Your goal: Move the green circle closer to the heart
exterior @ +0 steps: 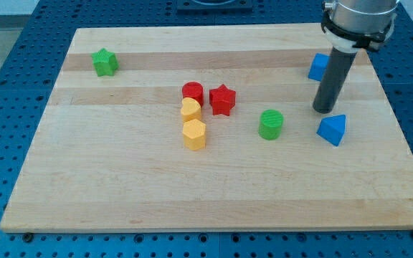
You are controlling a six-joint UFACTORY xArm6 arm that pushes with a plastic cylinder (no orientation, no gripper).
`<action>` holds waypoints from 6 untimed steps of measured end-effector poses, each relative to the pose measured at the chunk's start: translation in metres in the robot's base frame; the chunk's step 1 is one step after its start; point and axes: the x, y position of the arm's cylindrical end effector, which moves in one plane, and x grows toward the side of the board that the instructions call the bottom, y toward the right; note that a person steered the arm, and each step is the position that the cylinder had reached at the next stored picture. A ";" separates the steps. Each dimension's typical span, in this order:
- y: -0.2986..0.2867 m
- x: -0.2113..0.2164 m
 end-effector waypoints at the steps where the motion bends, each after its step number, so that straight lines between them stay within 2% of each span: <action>1: 0.000 0.008; 3: -0.012 0.037; 5: -0.108 0.045; 6: -0.129 0.045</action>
